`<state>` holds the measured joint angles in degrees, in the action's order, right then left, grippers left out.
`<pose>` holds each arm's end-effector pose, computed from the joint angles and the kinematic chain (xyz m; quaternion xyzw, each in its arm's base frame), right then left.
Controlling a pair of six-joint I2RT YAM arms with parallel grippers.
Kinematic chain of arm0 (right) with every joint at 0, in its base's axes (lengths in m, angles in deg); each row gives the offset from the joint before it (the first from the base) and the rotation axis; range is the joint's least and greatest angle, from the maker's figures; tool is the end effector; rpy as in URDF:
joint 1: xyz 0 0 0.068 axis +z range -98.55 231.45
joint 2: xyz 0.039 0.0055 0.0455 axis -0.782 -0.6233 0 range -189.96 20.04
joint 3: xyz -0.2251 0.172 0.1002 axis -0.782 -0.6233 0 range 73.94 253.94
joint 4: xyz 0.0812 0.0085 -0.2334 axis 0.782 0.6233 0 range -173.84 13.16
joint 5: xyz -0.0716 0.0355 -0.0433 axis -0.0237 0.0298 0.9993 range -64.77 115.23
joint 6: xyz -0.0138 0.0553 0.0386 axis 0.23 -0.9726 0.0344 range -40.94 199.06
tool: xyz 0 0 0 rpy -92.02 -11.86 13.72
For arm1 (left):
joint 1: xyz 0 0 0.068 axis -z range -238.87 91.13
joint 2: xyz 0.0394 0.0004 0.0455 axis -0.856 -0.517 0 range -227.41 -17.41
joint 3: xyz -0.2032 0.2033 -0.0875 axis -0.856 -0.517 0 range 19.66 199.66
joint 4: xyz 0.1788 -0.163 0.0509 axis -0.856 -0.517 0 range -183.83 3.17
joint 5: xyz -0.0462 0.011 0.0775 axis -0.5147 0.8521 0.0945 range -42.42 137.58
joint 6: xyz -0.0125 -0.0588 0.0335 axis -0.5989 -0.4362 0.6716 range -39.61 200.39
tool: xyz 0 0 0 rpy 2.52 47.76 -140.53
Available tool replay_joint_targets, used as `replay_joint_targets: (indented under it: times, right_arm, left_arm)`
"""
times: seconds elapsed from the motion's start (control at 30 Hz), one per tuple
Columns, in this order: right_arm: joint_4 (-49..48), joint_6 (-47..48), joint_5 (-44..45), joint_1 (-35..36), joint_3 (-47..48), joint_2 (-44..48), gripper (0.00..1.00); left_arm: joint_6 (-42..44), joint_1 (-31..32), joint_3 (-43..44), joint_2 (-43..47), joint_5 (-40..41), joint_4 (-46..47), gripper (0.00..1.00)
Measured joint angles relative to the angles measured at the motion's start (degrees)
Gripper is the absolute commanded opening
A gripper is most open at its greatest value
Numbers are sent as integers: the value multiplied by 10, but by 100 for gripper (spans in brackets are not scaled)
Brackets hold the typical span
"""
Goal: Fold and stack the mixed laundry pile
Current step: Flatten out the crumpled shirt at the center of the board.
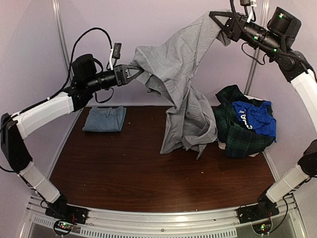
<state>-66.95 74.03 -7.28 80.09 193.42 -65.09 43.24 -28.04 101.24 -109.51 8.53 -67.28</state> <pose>0.2194 0.1539 0.6204 -0.3372 0.5097 0.3828 0.6928 0.3112 -0.2266 0.4411 0.2201 0.6250 -0.5806 0.4731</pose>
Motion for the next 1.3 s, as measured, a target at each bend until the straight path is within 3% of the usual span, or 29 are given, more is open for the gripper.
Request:
replay_joint_targets:
  times: [0.23, 0.33, 0.43, 0.6, 0.77, 1.0, 1.17, 1.3]
  right_arm:
    - [-21, -12, -75, 128, -216, 22, 0]
    - [14, -12, -61, 127, -301, 23, 0]
    - [34, -14, -33, 83, -308, 30, 0]
    - [34, -21, 31, -13, -222, 75, 0]
    - [17, -11, 79, -26, -99, 107, 0]
    - [9, 3, 105, -25, -75, 129, 0]
    - [3, 3, 133, -53, -107, 92, 0]
    - [-4, -13, 138, -114, -118, 30, 0]
  left_arm:
    - [23, -160, -133, 152, 30, -208, 0]
    - [52, -172, -168, 186, 64, -318, 0]
    - [75, -160, -160, 205, 72, -377, 0]
    - [116, -103, -51, 221, 54, -392, 0]
    - [155, -20, 104, 220, 17, -388, 0]
    - [156, -13, 144, 208, 15, -382, 0]
    - [155, -19, 173, 109, 75, -412, 0]
    - [147, -33, 297, -63, 105, -428, 0]
